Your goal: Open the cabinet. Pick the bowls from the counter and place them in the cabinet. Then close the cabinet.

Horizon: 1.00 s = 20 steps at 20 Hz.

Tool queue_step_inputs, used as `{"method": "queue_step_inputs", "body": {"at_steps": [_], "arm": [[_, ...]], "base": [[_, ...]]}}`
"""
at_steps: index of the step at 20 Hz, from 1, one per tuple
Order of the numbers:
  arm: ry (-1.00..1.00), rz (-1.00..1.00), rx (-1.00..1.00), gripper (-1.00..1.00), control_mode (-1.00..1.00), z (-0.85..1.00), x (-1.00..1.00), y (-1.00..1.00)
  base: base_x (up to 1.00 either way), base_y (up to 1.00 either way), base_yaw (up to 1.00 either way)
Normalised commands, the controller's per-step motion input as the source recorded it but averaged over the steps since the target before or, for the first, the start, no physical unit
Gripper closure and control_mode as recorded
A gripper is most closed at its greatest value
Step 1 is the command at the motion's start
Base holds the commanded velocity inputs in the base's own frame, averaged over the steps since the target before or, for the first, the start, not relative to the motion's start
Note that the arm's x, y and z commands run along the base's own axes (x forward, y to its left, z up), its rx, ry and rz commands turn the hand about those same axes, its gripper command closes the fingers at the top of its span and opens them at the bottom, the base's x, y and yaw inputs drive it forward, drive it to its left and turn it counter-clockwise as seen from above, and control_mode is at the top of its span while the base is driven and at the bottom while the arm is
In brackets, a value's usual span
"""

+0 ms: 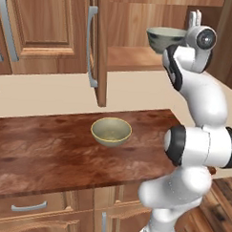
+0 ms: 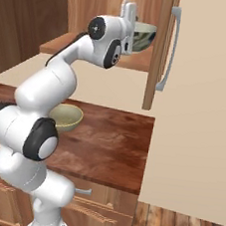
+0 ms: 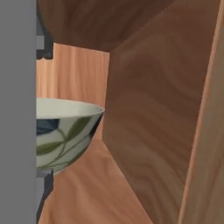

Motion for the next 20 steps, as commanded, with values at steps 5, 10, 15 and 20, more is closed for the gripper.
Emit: {"method": "queue_step_inputs", "body": {"at_steps": [5, 10, 15, 20], "arm": [[0.02, 0.0, 0.08, -1.0, -1.0, 0.0, -1.0, 0.26], [0.15, 0.0, 0.07, -1.0, -1.0, -0.13, -1.0, 0.74], [0.16, 0.0, 0.02, -1.0, -1.0, 0.0, -1.0, 0.73], [0.0, 0.0, 0.01, -1.0, -1.0, -0.35, -1.0, 0.4]], "base": [[0.0, 0.0, 0.0], [0.0, 0.0, 0.0], [0.0, 0.0, 0.0], [0.0, 0.0, 0.0]]}}
